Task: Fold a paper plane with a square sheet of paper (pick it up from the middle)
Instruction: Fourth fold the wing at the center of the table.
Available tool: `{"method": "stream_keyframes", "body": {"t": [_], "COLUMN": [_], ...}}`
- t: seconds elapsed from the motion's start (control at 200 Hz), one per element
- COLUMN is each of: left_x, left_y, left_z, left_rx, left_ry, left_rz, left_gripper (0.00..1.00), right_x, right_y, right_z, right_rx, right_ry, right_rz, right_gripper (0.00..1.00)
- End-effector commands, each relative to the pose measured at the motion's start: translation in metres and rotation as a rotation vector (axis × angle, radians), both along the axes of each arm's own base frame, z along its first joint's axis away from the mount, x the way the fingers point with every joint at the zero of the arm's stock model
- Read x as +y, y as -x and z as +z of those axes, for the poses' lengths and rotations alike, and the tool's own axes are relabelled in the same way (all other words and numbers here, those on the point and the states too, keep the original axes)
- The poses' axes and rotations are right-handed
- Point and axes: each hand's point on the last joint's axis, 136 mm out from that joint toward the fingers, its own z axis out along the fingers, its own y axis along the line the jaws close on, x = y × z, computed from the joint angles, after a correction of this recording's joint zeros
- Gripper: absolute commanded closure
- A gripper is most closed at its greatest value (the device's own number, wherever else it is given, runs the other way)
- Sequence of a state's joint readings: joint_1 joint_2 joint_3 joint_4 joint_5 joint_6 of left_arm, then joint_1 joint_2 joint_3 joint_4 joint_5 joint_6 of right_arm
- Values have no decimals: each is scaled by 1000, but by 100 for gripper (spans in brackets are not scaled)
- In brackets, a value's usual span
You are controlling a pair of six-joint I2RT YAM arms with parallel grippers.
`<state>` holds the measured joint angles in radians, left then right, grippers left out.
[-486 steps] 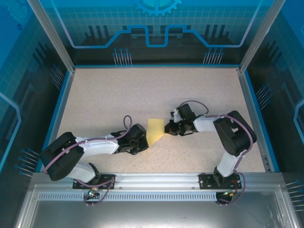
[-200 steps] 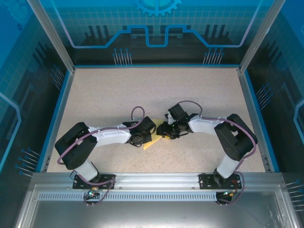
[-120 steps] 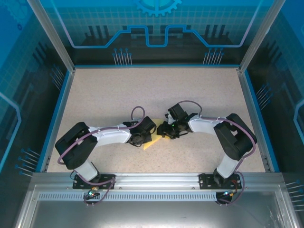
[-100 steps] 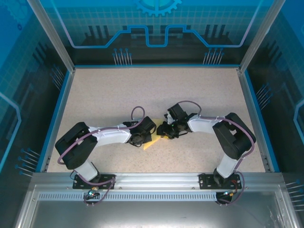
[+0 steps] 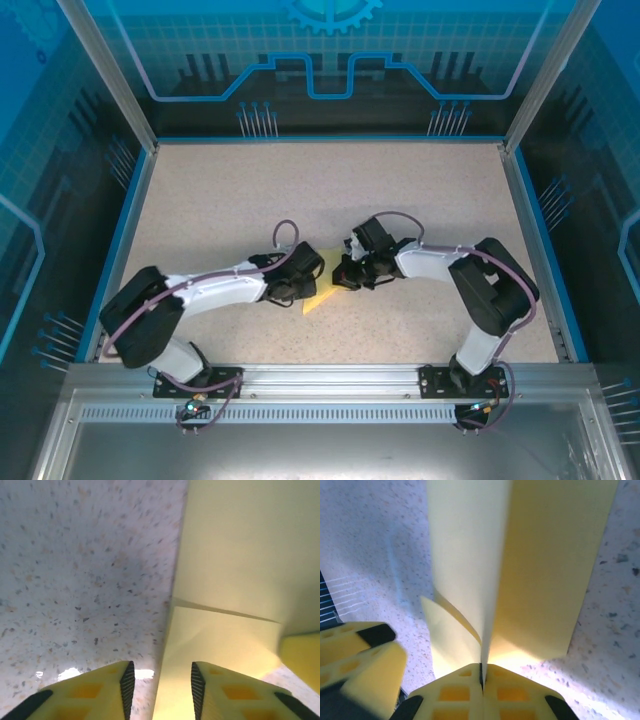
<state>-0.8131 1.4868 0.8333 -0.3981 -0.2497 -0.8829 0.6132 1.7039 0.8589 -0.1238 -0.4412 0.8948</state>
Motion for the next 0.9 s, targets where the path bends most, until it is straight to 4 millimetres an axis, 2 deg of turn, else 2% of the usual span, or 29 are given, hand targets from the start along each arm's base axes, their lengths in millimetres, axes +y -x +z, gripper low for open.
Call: {"method": "stream_keyframes", "body": {"t": [0.0,0.055,0.07,0.11,0.22,0.315,0.45,0.56,0.67,0.895], "left_x": [5,1,0,-4,-43,-53,-50,-34,-15,-12], "left_y": [-4,-6,-6,-6,8,11,1,-12,-19,-14], "left_z": [25,37,38,43,63,74,79,84,83,71], "left_rx": [-95,-144,-157,-186,-293,-368,-460,-558,-595,-583], "left_ry": [32,81,92,129,290,319,258,179,77,73], "left_rz": [-53,-87,-98,-140,-426,-527,-556,-505,-459,-472], "left_gripper": [48,41,39,35,20,14,11,11,11,14], "right_x": [-15,-23,-21,-24,-32,-32,-22,-12,-6,8], "right_y": [-10,-9,-15,-17,-18,-21,-29,-40,-45,-47], "right_z": [21,21,30,32,30,30,38,50,43,25], "right_rx": [-32,-17,-33,-26,22,38,23,-16,2,22], "right_ry": [41,77,69,90,145,158,145,135,156,209], "right_rz": [-90,-125,-134,-157,-199,-218,-202,-178,-155,-65], "right_gripper": [100,100,100,100,100,100,100,100,100,100]}}
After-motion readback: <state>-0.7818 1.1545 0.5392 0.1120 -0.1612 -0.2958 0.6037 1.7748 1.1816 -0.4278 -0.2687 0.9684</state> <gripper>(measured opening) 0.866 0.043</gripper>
